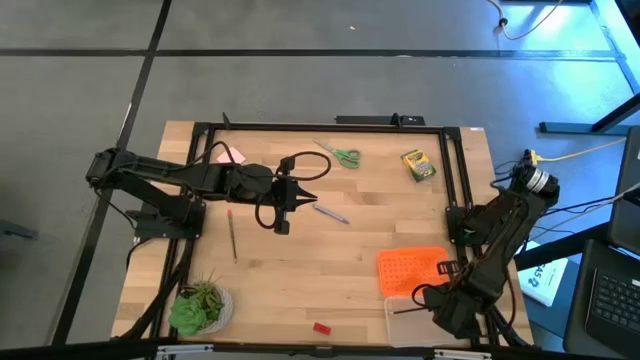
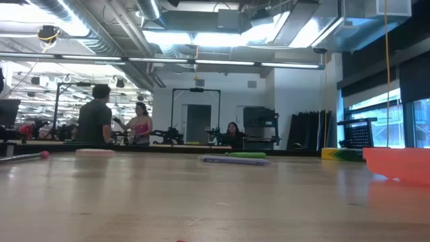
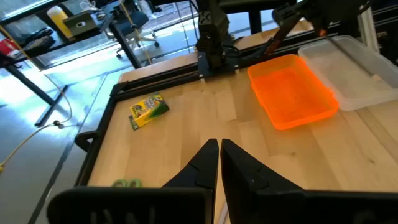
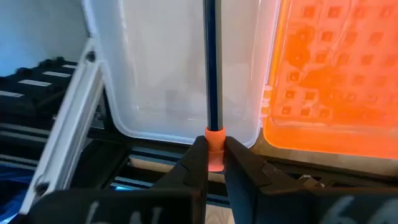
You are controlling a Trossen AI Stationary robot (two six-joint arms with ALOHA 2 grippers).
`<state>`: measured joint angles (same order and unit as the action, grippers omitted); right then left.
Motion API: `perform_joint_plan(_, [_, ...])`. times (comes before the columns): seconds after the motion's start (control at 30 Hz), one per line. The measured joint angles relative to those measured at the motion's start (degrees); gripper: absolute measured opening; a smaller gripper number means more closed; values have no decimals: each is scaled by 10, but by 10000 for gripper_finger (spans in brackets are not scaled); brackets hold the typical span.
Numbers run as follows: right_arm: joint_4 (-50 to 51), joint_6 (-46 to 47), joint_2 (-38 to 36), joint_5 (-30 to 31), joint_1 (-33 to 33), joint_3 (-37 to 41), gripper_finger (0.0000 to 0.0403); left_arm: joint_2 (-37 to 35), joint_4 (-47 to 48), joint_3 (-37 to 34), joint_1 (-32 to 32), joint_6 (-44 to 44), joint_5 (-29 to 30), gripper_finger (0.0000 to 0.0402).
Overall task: Pack school essentials
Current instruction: Put the black pencil into the orange supply box
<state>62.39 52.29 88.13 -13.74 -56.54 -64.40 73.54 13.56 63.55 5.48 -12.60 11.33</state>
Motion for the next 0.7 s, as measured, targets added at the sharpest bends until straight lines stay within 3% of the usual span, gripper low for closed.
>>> perform_joint_plan(0.3, [29, 29, 49, -58, 1, 0, 42, 0, 0, 0, 0, 0, -5, 14])
perform_joint_plan(0.7, [-25, 16, 63, -34, 40, 0, 42, 0, 1, 0, 0, 3, -5, 14])
